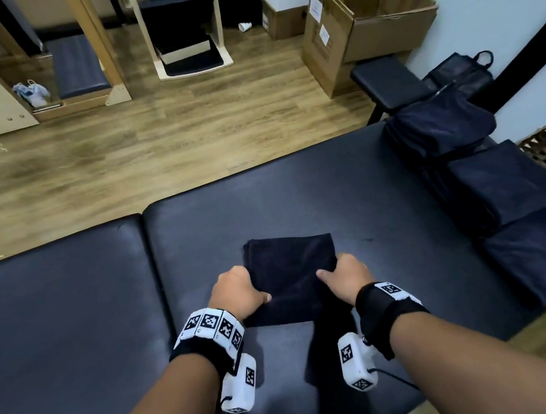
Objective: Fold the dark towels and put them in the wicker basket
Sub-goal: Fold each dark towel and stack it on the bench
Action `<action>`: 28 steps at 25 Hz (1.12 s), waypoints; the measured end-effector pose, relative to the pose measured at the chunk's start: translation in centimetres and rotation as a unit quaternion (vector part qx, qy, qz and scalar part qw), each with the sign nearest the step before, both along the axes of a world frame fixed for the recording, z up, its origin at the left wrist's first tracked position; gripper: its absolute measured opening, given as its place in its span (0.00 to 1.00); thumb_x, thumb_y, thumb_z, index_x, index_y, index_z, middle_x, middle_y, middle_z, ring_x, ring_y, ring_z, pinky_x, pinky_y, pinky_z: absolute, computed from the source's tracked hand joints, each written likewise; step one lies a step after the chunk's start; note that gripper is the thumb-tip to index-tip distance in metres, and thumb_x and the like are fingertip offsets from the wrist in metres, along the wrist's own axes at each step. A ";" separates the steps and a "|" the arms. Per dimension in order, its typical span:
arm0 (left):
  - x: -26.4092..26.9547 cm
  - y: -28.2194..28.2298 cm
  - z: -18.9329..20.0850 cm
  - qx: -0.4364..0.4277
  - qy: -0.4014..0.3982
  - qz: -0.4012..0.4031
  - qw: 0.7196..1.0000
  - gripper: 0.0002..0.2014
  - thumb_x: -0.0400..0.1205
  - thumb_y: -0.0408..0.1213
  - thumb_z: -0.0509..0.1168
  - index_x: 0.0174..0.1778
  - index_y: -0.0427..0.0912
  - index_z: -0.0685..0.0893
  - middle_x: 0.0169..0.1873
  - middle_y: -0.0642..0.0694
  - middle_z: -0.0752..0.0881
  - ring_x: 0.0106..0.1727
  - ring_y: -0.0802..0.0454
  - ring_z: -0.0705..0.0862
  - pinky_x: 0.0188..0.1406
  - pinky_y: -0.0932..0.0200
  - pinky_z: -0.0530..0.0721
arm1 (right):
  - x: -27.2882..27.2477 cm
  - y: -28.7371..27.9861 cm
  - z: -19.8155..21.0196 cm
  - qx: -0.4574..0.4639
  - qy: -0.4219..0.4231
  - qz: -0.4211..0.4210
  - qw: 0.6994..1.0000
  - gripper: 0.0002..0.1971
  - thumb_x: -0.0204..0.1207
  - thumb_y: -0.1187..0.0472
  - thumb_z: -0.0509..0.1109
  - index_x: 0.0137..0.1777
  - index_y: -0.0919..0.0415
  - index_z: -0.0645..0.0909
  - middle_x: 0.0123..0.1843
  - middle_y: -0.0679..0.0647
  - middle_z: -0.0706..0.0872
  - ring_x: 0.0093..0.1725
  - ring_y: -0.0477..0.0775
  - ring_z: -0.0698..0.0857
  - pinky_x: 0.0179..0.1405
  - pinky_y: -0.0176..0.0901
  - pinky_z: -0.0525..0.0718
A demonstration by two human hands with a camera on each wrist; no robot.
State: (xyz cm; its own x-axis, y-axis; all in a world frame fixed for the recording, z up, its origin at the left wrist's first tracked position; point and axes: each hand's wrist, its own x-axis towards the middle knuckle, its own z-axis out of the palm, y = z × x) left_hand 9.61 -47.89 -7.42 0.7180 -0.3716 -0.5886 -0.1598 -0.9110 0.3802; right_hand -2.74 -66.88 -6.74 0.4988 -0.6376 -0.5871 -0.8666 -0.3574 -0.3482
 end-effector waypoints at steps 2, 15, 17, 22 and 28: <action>-0.5 -0.2 -0.1 -0.029 0.009 0.036 0.999 0.22 0.68 0.54 0.77 0.44 0.41 0.81 0.48 0.41 0.87 0.54 0.39 0.86 0.51 0.51 0.85 | -0.6 0.0 -0.3 0.021 -0.001 -0.001 1.000 0.16 0.75 0.51 0.76 0.59 0.57 0.82 0.54 0.53 0.88 0.59 0.61 0.86 0.50 0.43 0.79; -18.2 -9.5 0.7 0.004 0.003 0.028 1.000 0.15 0.70 0.53 0.72 0.40 0.45 0.79 0.45 0.45 0.88 0.51 0.42 0.88 0.49 0.53 0.86 | -18.0 -10.2 -1.0 0.102 -0.016 0.036 0.994 0.16 0.66 0.52 0.72 0.54 0.55 0.85 0.51 0.51 0.92 0.53 0.57 0.89 0.55 0.46 0.87; -21.6 -12.7 0.8 -0.015 0.019 0.030 0.999 0.17 0.65 0.54 0.71 0.40 0.44 0.84 0.39 0.49 0.90 0.47 0.47 0.89 0.48 0.53 0.88 | -21.5 -13.4 -0.2 0.093 -0.021 0.049 0.994 0.13 0.70 0.55 0.70 0.54 0.56 0.85 0.53 0.54 0.91 0.56 0.60 0.88 0.54 0.46 0.86; -27.4 -21.6 4.1 -0.113 0.017 0.092 0.989 0.18 0.66 0.42 0.78 0.25 0.41 0.72 0.22 0.52 0.78 0.29 0.51 0.79 0.28 0.57 0.76 | -27.2 -22.1 3.8 0.053 -0.088 0.022 0.995 0.14 0.67 0.54 0.70 0.53 0.56 0.82 0.55 0.58 0.90 0.61 0.64 0.86 0.59 0.48 0.85; -30.1 -33.0 5.0 -0.209 0.101 0.112 0.966 0.19 0.69 0.37 0.79 0.30 0.42 0.72 0.17 0.41 0.79 0.19 0.46 0.78 0.19 0.57 0.76 | -30.0 -33.9 8.4 -0.001 -0.171 -0.072 0.983 0.16 0.68 0.55 0.76 0.57 0.51 0.85 0.54 0.53 0.91 0.60 0.59 0.86 0.55 0.41 0.78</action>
